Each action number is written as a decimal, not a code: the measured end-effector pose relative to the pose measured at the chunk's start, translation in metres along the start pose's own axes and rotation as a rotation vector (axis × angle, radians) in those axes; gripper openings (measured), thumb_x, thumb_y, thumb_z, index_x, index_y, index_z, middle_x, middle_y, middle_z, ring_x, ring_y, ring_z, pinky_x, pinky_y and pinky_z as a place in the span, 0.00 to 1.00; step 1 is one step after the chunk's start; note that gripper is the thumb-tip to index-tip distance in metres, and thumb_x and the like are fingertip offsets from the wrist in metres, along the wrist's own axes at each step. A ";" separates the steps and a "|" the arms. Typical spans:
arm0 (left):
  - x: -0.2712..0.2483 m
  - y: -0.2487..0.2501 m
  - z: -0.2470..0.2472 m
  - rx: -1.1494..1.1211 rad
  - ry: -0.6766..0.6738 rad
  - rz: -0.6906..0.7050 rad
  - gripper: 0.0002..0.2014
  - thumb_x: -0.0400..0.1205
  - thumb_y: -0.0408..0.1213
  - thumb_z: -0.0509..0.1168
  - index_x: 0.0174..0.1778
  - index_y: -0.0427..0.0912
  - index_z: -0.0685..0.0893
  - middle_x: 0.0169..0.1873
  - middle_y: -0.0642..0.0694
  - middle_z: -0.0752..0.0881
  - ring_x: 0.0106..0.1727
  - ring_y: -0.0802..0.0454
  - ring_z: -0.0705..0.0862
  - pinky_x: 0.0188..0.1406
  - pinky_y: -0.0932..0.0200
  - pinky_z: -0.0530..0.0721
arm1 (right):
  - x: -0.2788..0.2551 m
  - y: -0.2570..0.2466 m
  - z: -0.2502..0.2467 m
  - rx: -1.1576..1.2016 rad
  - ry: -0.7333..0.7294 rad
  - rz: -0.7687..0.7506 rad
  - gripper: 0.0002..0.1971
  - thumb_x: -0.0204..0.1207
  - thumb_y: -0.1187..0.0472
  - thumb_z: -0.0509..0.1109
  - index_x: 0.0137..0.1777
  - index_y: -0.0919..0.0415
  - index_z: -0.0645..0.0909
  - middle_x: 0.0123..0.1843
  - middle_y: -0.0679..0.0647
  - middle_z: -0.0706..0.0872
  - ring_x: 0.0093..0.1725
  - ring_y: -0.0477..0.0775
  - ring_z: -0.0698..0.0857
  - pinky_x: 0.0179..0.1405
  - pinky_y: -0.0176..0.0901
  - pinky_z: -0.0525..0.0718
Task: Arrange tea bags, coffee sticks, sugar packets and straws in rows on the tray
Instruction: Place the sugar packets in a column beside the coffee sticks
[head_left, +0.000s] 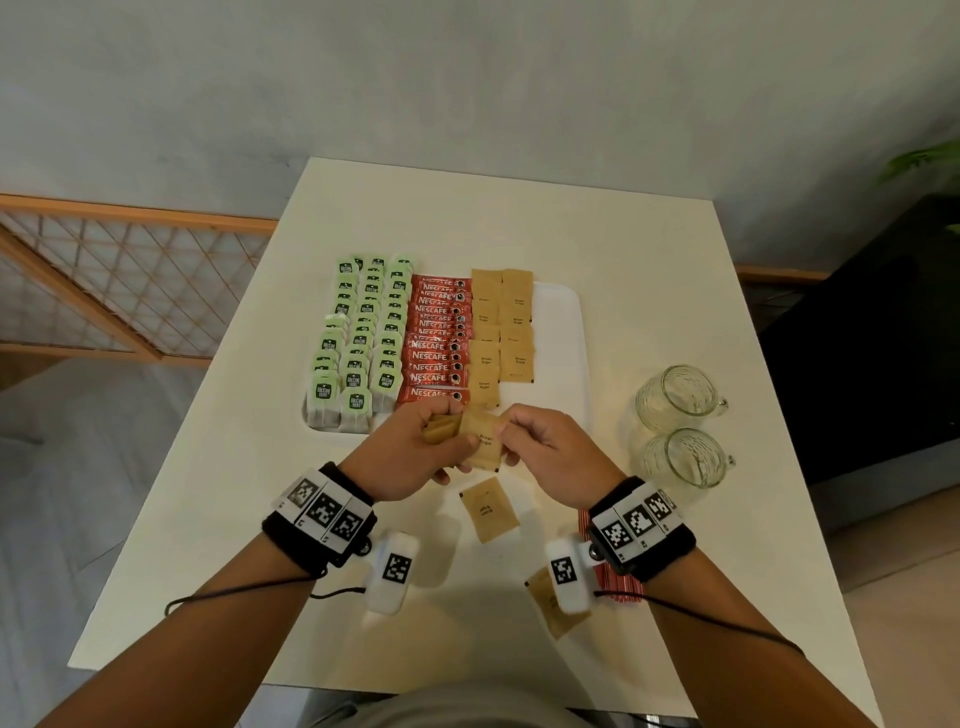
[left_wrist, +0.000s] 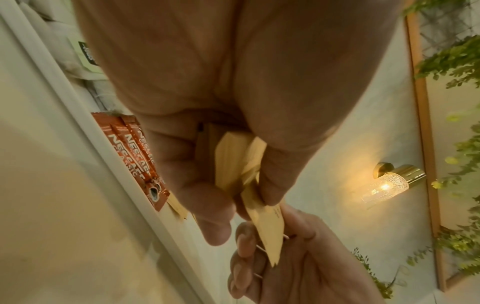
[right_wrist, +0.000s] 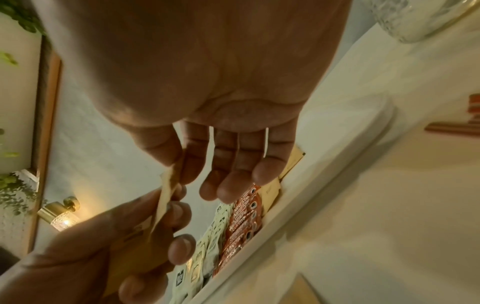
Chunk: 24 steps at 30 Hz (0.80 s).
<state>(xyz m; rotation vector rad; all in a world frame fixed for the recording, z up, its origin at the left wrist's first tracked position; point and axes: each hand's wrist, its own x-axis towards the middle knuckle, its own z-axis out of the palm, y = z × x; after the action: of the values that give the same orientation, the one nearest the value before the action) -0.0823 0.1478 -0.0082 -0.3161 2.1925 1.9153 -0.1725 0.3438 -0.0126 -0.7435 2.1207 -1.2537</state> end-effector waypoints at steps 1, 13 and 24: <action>0.000 -0.001 0.000 0.016 0.000 0.003 0.08 0.84 0.34 0.70 0.57 0.40 0.83 0.46 0.43 0.91 0.43 0.47 0.91 0.35 0.53 0.88 | 0.000 -0.001 0.001 -0.003 0.006 0.002 0.15 0.88 0.59 0.63 0.40 0.63 0.82 0.34 0.51 0.85 0.35 0.51 0.82 0.40 0.46 0.80; 0.008 0.001 0.007 -0.051 0.097 -0.054 0.11 0.87 0.39 0.66 0.55 0.34 0.84 0.41 0.44 0.91 0.39 0.49 0.90 0.34 0.55 0.86 | 0.002 0.013 0.008 0.057 0.031 0.045 0.15 0.87 0.53 0.68 0.40 0.58 0.83 0.34 0.48 0.86 0.35 0.45 0.84 0.41 0.42 0.85; 0.040 0.010 0.002 0.044 0.139 -0.175 0.05 0.85 0.35 0.66 0.56 0.41 0.83 0.37 0.41 0.87 0.33 0.46 0.84 0.25 0.58 0.79 | 0.039 0.025 -0.024 -0.173 0.192 0.176 0.16 0.87 0.51 0.66 0.39 0.58 0.82 0.35 0.50 0.85 0.32 0.47 0.79 0.35 0.41 0.77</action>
<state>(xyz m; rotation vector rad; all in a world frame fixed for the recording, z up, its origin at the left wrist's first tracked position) -0.1232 0.1503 -0.0111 -0.6286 2.2057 1.7992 -0.2204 0.3407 -0.0320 -0.5096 2.4166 -1.0953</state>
